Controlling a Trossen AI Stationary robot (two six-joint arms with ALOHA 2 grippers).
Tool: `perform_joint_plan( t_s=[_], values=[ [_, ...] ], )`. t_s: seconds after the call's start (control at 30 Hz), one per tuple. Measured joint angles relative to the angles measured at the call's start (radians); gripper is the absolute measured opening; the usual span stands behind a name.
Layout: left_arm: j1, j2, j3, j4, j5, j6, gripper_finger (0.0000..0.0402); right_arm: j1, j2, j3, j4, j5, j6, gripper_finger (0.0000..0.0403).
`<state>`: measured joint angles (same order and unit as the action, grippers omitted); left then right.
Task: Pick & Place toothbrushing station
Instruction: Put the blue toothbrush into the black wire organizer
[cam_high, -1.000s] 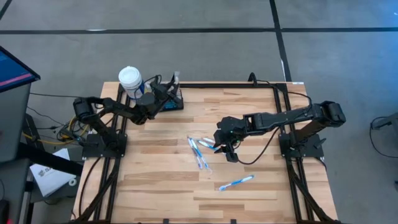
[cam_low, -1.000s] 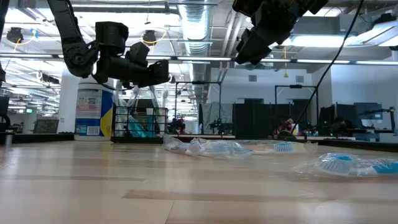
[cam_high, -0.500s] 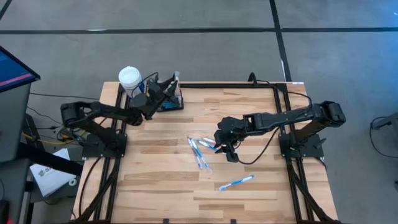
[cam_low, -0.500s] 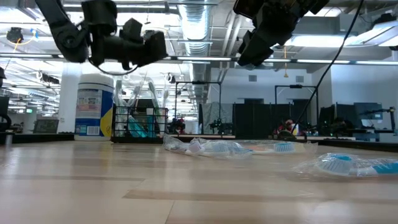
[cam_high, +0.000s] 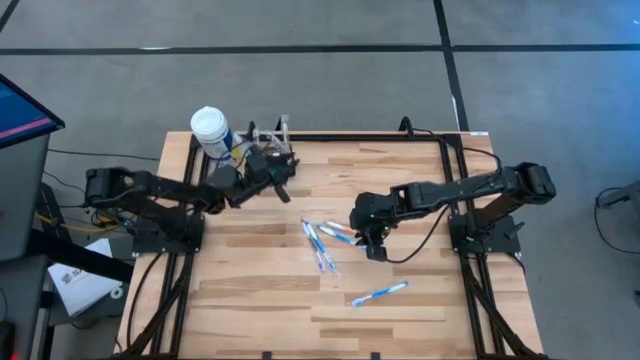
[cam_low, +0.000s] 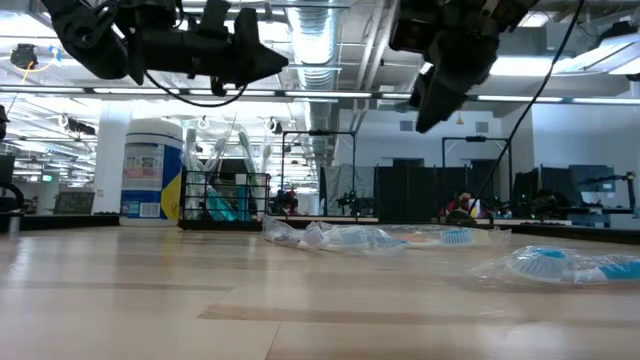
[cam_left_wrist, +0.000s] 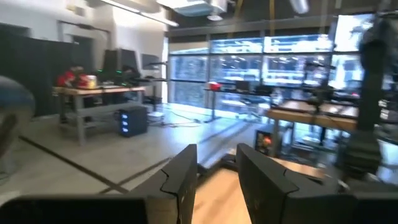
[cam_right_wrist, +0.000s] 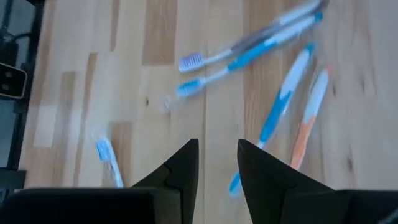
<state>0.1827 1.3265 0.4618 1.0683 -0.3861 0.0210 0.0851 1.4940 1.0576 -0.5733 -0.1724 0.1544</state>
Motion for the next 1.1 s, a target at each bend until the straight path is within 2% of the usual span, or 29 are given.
perform_joint_plan(
  t_s=[0.33, 0.63, 0.83, 1.0, 1.1],
  values=[
    [-0.126, 0.01, 0.0, -0.048, 0.0, 0.0, 0.0106, 0.105, 0.0, 0.0, -0.128, 0.162, 0.141, 0.0102],
    [-0.189, 0.01, 0.0, -0.083, -0.001, 0.0, 0.0106, 0.25, 0.0, 0.0, -0.194, 0.173, 0.267, 0.0102],
    [-0.19, 0.006, 0.0, -0.079, -0.001, 0.0, 0.0106, 0.376, 0.0, 0.0, -0.102, 0.183, 0.292, 0.0102],
    [-0.19, 0.006, 0.0, -0.081, -0.001, -0.002, 0.0106, 0.457, 0.04, 0.001, -0.025, 0.282, 0.292, 0.0102],
    [-0.19, 0.006, 0.0, -0.082, -0.001, -0.003, 0.0106, 0.48, 0.096, 0.002, 0.012, 0.301, 0.293, 0.0102]
  ],
)
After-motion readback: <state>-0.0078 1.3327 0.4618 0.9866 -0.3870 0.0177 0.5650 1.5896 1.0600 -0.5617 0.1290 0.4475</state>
